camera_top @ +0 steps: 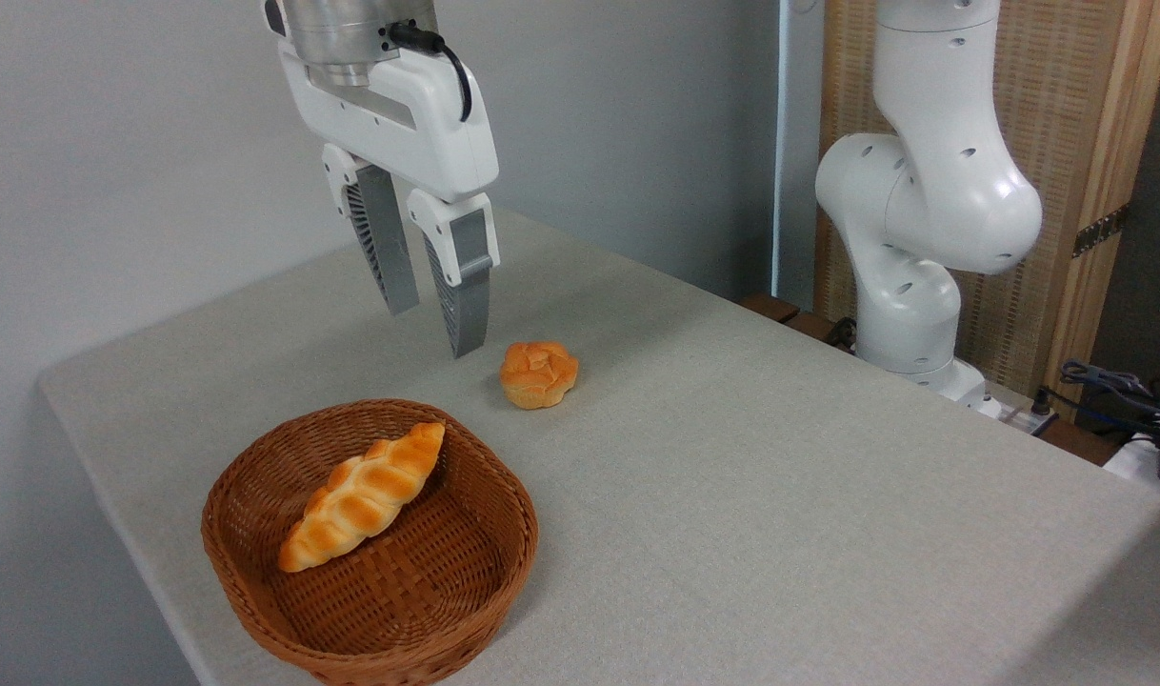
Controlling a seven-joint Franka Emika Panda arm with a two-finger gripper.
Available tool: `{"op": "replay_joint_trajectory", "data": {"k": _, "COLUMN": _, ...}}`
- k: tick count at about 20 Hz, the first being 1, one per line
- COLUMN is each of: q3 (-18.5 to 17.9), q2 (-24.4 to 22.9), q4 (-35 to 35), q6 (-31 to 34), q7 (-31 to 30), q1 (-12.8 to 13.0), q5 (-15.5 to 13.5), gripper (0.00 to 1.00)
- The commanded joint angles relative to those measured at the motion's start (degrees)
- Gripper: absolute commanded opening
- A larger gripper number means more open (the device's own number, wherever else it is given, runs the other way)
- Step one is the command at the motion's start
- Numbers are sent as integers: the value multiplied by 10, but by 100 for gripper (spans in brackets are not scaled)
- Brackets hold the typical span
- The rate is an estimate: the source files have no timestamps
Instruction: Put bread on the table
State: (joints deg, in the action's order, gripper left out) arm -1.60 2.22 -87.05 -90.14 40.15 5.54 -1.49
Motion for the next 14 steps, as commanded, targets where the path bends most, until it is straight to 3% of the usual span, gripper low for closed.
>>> {"op": "replay_joint_trajectory", "data": {"k": 1, "q3": 14, "q2": -8, "q4": -25, "q6": -13, "q7": -3, "q1": -4, "q5": 29, "gripper": 100}}
{"op": "replay_joint_trajectory", "data": {"k": 14, "q3": 1, "q2": -13, "q4": -32, "q6": -14, "q7": 2, "q1": -2, "q5": 14, "gripper": 100}}
